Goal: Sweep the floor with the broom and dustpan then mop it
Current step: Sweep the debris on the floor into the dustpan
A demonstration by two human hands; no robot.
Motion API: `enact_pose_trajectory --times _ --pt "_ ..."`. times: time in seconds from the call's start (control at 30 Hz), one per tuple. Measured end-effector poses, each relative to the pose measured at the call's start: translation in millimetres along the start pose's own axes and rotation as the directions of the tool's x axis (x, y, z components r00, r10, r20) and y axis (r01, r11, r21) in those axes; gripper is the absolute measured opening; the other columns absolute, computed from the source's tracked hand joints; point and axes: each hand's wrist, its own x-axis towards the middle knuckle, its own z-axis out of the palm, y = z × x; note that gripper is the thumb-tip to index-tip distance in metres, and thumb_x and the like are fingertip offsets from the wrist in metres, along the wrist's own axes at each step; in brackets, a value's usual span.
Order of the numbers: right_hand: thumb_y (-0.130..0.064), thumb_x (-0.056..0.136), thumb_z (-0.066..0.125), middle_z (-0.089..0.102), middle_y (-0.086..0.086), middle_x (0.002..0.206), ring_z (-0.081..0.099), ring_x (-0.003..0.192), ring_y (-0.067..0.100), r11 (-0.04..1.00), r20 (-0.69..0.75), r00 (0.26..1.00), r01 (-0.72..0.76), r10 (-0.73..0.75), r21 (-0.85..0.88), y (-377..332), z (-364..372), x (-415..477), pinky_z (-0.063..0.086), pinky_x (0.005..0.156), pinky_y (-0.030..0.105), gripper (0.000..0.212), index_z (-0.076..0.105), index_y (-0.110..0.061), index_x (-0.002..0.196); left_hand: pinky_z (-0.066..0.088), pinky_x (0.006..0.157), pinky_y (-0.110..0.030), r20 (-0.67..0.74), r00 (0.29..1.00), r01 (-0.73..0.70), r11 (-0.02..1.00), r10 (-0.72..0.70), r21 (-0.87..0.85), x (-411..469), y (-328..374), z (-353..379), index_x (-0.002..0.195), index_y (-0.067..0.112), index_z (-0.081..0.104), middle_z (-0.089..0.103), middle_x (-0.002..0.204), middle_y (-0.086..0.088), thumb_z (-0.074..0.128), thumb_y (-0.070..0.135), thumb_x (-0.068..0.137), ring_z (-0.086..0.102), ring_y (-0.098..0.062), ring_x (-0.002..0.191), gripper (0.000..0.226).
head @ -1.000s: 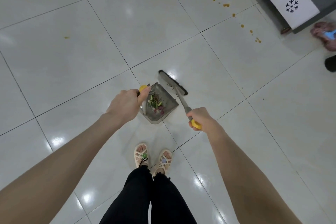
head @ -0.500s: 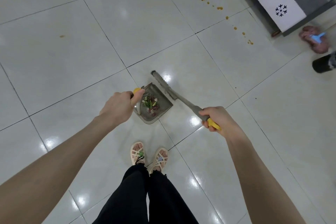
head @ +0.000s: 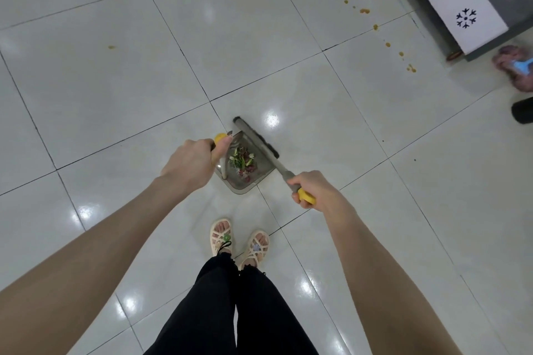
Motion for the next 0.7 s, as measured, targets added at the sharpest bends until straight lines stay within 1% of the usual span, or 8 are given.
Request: enact_pose_trajectory --times 0.13,0.27,0.37,0.4,0.47,0.53,0.63,0.7 --pt "-0.005 0.090 0.054 0.050 0.011 0.073 0.048 0.036 0.012 0.995 -0.023 0.999 0.030 -0.028 0.097 0 -25 -28 0.027 0.031 0.014 0.003 0.054 -0.002 0.089 0.032 0.056 -0.034 0.001 1.000 -0.007 1.000 0.007 -0.009 -4 0 1 0.059 0.013 0.037 0.046 0.060 -0.008 0.017 0.062 0.091 0.043 -0.026 0.058 0.061" --pt "-0.006 0.088 0.058 0.051 0.012 0.070 0.048 0.042 0.015 0.995 -0.070 0.996 0.068 -0.063 0.071 13 -27 -46 0.027 0.032 0.015 0.011 0.058 0.002 0.096 0.032 0.056 -0.034 0.013 1.000 -0.004 1.000 0.004 -0.016 -12 -4 3 0.059 0.014 0.037 0.045 0.060 -0.007 0.015 0.065 0.088 0.044 -0.026 0.059 0.063" --pt "-0.005 0.088 0.059 0.050 0.011 0.070 0.047 0.039 0.014 0.990 -0.105 0.991 0.093 -0.082 0.108 11 -24 -47 0.027 0.031 0.014 0.005 0.056 -0.001 0.086 0.035 0.059 -0.034 0.027 1.000 -0.011 1.000 0.011 -0.002 -19 -7 2 0.060 0.014 0.038 0.046 0.061 -0.008 0.010 0.069 0.080 0.047 -0.030 0.064 0.065" --pt "-0.005 0.087 0.059 0.049 0.010 0.068 0.047 0.040 0.015 0.990 -0.121 0.988 0.106 -0.093 0.099 9 -24 -45 0.027 0.032 0.014 0.008 0.055 -0.003 0.081 0.036 0.060 -0.035 0.028 1.000 -0.011 1.000 0.011 0.000 -20 -7 1 0.060 0.014 0.039 0.046 0.062 -0.008 0.009 0.069 0.080 0.048 -0.031 0.066 0.065" --pt "-0.004 0.087 0.059 0.046 0.008 0.064 0.046 0.042 0.017 0.989 -0.142 0.982 0.136 -0.127 0.056 6 -22 -38 0.027 0.034 0.013 0.013 0.053 -0.004 0.075 0.036 0.061 -0.035 0.022 1.000 0.002 1.000 -0.002 -0.002 -24 -9 0 0.061 0.014 0.040 0.047 0.062 -0.007 0.011 0.067 0.084 0.048 -0.030 0.067 0.065" --pt "-0.003 0.087 0.058 0.043 0.007 0.063 0.044 0.040 0.017 0.988 -0.142 0.979 0.152 -0.145 0.040 5 -15 -25 0.026 0.036 0.014 0.012 0.052 -0.003 0.076 0.036 0.062 -0.035 0.012 1.000 0.027 1.000 -0.027 0.004 -27 -12 0 0.062 0.014 0.040 0.047 0.063 -0.007 0.015 0.063 0.090 0.048 -0.030 0.069 0.061" --pt "-0.003 0.088 0.056 0.044 0.008 0.064 0.044 0.036 0.015 0.991 -0.119 0.987 0.117 -0.109 0.064 7 -3 -6 0.028 0.035 0.015 0.006 0.052 -0.003 0.083 0.036 0.062 -0.034 0.007 0.998 0.063 0.998 -0.063 0.001 -26 -12 -1 0.062 0.015 0.040 0.046 0.065 -0.007 0.017 0.061 0.093 0.048 -0.032 0.071 0.060" --pt "-0.004 0.089 0.055 0.046 0.009 0.068 0.046 0.039 0.014 0.995 -0.069 0.996 0.066 -0.061 0.068 12 8 -1 0.030 0.034 0.015 0.002 0.053 -0.003 0.087 0.036 0.062 -0.034 0.003 0.997 0.081 0.997 -0.081 0.005 -24 -13 -3 0.063 0.015 0.041 0.046 0.065 -0.007 0.017 0.062 0.092 0.048 -0.032 0.071 0.061"
